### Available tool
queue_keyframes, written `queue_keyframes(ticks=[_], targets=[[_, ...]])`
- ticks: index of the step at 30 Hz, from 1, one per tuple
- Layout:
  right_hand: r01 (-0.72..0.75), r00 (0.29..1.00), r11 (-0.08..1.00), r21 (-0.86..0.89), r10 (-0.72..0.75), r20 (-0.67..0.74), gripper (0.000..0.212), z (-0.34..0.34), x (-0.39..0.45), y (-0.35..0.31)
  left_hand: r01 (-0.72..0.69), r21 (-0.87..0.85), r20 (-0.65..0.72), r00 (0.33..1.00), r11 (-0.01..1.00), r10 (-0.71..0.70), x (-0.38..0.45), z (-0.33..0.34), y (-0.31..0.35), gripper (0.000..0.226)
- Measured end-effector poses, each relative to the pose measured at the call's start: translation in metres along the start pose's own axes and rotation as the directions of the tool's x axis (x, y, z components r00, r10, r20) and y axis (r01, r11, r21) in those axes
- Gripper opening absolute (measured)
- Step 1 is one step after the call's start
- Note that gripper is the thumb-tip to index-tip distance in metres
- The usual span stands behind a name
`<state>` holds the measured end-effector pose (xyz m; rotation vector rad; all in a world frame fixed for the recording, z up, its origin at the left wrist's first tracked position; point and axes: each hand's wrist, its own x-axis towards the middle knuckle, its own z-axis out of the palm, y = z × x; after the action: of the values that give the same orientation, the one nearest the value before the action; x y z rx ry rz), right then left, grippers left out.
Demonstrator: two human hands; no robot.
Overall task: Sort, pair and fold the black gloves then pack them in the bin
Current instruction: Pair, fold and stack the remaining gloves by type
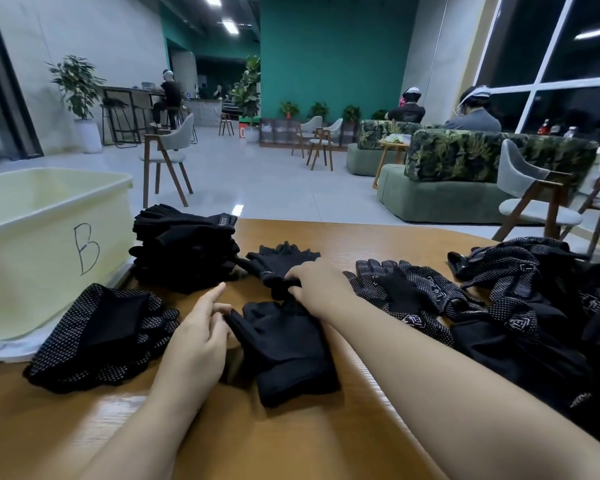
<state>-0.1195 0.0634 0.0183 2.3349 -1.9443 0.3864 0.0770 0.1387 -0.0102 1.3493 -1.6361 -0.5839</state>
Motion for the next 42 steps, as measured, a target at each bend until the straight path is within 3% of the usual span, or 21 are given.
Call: queue_keyframes(ticks=[5, 9, 13, 15, 19, 22, 26, 31, 36, 42], targets=[[-0.075, 0.979, 0.99, 0.12, 0.096, -0.178, 0.024, -0.005, -0.001, -0.005, -0.042, 0.025, 0.102, 0.994, 0.999, 0.04, -0.004, 0.0, 0.004, 0.049], [-0.121, 0.951, 0.958, 0.26, 0.187, -0.246, 0.02, -0.014, -0.002, -0.007, -0.061, 0.106, 0.113, 0.992, 0.992, 0.049, -0.003, 0.0, -0.001, 0.057], [-0.086, 0.914, 0.922, 0.377, 0.224, -0.339, 0.022, -0.025, -0.015, -0.009, -0.033, 0.074, 0.096, 0.995, 0.997, 0.026, 0.001, 0.0, -0.005, 0.059], [0.017, 0.887, 0.932, 0.363, 0.154, -0.436, 0.02, -0.029, -0.028, -0.012, 0.007, 0.028, 0.089, 0.996, 1.0, -0.009, 0.004, -0.001, -0.007, 0.06], [0.24, 0.779, 0.961, 0.14, -0.105, -0.618, 0.015, -0.034, -0.066, -0.023, 0.057, -0.03, 0.061, 0.997, 0.998, -0.055, 0.008, -0.001, -0.009, 0.058], [0.313, 0.771, 0.949, -0.032, -0.273, -0.575, 0.014, -0.03, -0.095, -0.033, 0.077, -0.08, 0.029, 0.997, 0.994, -0.075, 0.009, 0.0, -0.009, 0.054], [0.386, 0.821, 0.907, -0.165, -0.42, -0.388, 0.023, -0.008, -0.116, -0.036, 0.105, -0.173, 0.024, 0.994, 0.979, -0.103, 0.01, 0.001, -0.009, 0.052], [0.418, 0.874, 0.908, -0.016, -0.407, -0.265, 0.015, 0.001, -0.118, -0.03, 0.092, -0.194, 0.088, 0.993, 0.977, -0.076, 0.008, -0.003, -0.003, 0.043], [0.388, 0.922, 0.911, 0.138, -0.385, -0.048, 0.05, -0.011, -0.125, -0.031, -0.062, -0.023, 0.153, 0.986, 0.998, 0.065, 0.005, -0.004, -0.005, 0.043], [0.349, 0.936, 0.924, 0.154, -0.353, -0.001, 0.048, -0.008, -0.123, -0.031, -0.112, -0.011, 0.139, 0.984, 0.994, 0.113, 0.004, -0.004, -0.005, 0.052]])
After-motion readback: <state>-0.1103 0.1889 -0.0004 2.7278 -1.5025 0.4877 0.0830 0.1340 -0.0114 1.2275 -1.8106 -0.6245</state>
